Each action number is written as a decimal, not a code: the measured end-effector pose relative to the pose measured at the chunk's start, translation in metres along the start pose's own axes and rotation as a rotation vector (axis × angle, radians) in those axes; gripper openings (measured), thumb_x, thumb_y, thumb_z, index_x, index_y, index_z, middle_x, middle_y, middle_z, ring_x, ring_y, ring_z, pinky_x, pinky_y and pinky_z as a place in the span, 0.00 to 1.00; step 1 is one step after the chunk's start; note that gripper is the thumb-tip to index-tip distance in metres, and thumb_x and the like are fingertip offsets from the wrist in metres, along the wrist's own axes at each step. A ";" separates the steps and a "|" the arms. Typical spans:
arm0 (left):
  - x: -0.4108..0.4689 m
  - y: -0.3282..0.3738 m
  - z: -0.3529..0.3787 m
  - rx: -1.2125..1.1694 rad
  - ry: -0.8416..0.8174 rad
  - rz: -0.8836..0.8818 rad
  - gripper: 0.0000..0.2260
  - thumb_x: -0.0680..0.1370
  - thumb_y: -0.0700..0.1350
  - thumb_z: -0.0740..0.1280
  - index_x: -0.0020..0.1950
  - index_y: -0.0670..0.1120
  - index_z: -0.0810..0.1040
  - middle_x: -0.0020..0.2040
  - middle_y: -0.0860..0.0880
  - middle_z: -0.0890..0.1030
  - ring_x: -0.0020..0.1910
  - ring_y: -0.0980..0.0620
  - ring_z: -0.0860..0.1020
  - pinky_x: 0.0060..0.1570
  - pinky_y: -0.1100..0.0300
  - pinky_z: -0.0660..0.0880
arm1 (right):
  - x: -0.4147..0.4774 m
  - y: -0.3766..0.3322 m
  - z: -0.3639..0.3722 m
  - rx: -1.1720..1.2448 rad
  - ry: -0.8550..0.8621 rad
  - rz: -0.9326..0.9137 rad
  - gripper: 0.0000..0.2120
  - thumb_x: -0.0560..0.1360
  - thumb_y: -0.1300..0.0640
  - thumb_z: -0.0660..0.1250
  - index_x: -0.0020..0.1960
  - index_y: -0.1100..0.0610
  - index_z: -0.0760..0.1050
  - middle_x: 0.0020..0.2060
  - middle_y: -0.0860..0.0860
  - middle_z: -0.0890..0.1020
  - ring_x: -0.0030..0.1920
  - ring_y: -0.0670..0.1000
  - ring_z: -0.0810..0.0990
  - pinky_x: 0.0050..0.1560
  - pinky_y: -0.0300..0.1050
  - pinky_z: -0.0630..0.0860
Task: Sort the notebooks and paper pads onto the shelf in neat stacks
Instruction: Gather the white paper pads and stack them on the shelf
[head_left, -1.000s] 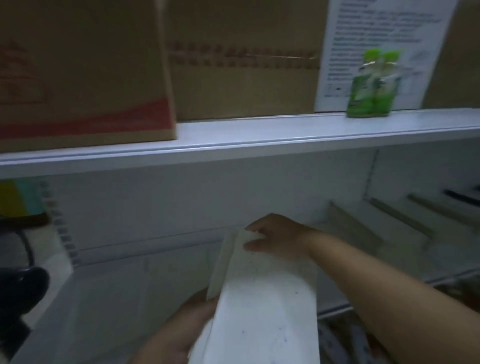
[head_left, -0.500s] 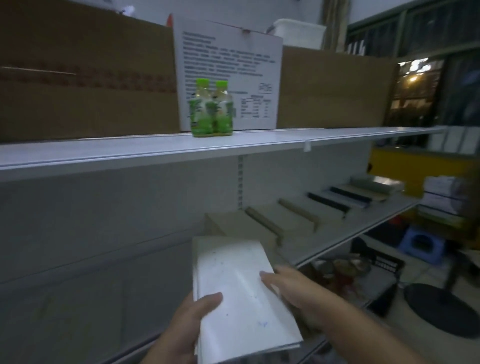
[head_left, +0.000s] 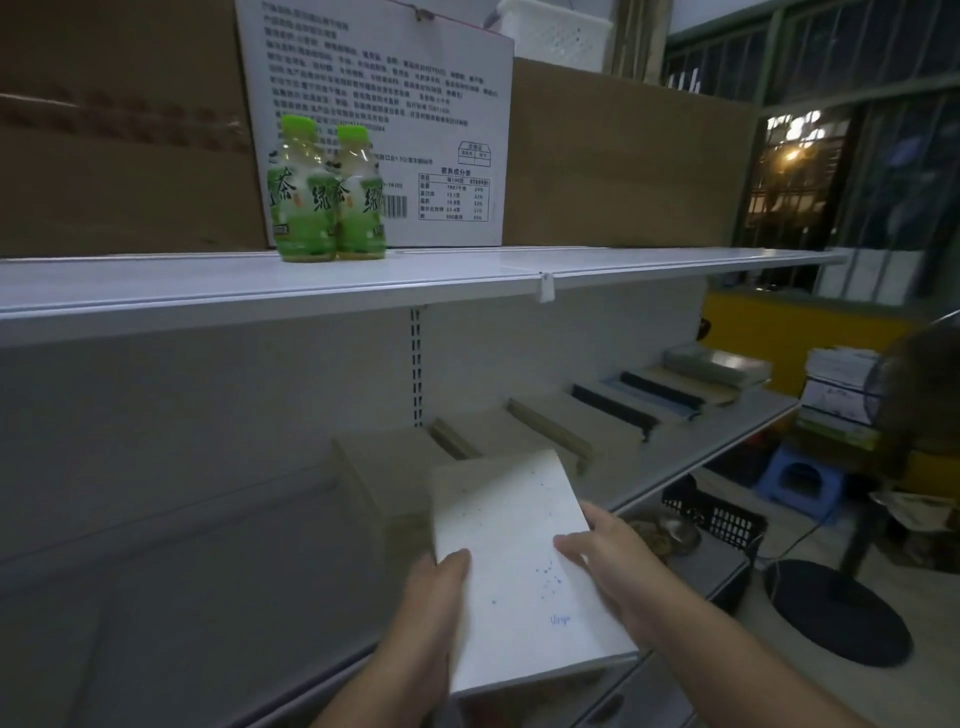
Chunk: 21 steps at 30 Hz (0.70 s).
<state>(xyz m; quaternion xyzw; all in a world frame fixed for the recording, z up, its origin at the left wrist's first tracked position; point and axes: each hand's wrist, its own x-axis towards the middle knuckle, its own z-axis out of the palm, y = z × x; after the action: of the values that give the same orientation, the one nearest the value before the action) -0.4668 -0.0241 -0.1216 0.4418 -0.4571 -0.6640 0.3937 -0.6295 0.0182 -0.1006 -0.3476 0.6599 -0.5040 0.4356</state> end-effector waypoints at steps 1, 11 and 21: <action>0.011 0.000 0.006 -0.005 0.021 0.003 0.04 0.80 0.38 0.59 0.52 0.43 0.73 0.48 0.41 0.80 0.45 0.42 0.81 0.42 0.55 0.78 | 0.010 -0.004 -0.002 -0.016 -0.007 0.011 0.17 0.77 0.67 0.58 0.63 0.53 0.73 0.50 0.55 0.83 0.49 0.58 0.83 0.49 0.58 0.80; 0.109 0.046 0.017 -0.006 0.090 0.093 0.13 0.78 0.35 0.57 0.56 0.45 0.78 0.51 0.44 0.83 0.50 0.43 0.81 0.56 0.44 0.76 | 0.118 -0.058 -0.001 -0.107 0.056 0.018 0.07 0.77 0.68 0.57 0.49 0.62 0.74 0.41 0.55 0.76 0.38 0.50 0.73 0.38 0.41 0.70; 0.182 0.049 0.052 0.049 0.194 0.073 0.20 0.80 0.37 0.58 0.72 0.43 0.66 0.66 0.41 0.74 0.60 0.40 0.75 0.62 0.40 0.71 | 0.203 -0.070 -0.033 -0.186 -0.038 -0.085 0.23 0.72 0.70 0.59 0.63 0.54 0.77 0.45 0.57 0.85 0.45 0.66 0.82 0.46 0.59 0.80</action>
<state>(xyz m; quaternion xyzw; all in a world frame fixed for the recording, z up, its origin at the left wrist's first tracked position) -0.5645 -0.1929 -0.1060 0.4965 -0.4487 -0.5921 0.4491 -0.7359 -0.1697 -0.0752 -0.4238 0.6800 -0.4521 0.3920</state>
